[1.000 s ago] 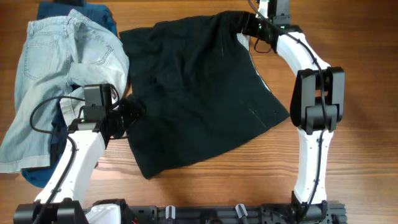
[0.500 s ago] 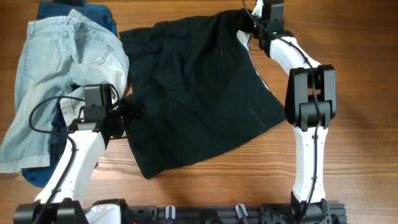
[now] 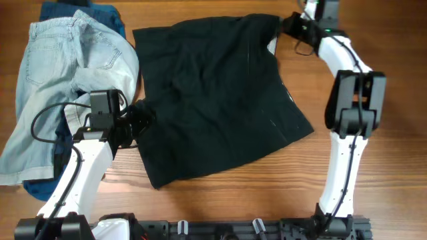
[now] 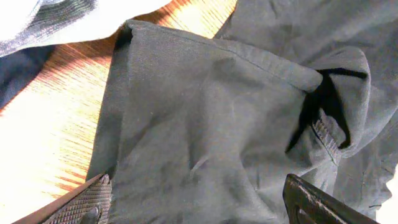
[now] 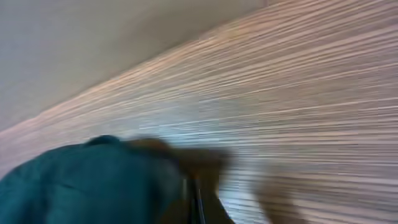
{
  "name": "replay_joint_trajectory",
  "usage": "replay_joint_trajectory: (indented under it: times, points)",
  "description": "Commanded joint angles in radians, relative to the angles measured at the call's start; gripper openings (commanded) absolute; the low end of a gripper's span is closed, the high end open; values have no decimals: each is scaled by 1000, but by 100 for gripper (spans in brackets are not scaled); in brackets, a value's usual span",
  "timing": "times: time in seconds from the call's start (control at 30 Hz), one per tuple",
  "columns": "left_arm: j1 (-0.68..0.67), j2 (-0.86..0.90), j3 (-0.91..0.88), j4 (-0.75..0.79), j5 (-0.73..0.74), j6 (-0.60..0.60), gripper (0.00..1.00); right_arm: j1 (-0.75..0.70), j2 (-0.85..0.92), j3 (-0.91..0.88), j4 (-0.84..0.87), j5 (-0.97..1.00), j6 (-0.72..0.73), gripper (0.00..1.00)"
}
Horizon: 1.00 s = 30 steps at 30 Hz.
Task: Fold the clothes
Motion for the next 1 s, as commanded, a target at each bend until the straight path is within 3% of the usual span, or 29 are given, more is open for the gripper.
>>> replay_joint_trajectory:
  times: [0.0,0.17,0.2,0.23,0.27,0.33,0.5,0.73,0.8,0.9,0.97]
  points:
    - [-5,-7,11,4,-15,19,87,-28,-34,23,-3,-50,-106,4]
    - [-5,-7,11,6,-14,19,88,-50,-72,23,-33,-103,-153,4]
    - [-5,-7,11,7,-14,19,87,-47,-74,23,-62,-140,-153,27]
    - [-5,-7,11,7,-14,19,88,-40,-74,23,-87,-170,-153,55]
    - [-5,-7,11,7,-14,19,88,-27,-74,22,-120,-180,-155,67]
    - [-5,-7,11,11,-14,19,88,4,-74,20,-147,-160,-206,73]
    - [-5,-7,11,14,-14,19,88,101,-73,19,-137,32,-203,71]
    - [-5,-7,11,14,-14,19,89,154,-56,19,-105,156,-102,58]
    - [-5,-7,11,14,-14,19,89,153,-54,19,-100,161,-93,45]
    - [-5,-7,11,15,-14,19,89,152,-54,19,-80,161,-95,4]
    - [-5,-7,11,16,-14,19,89,150,-54,19,-78,160,-94,4]
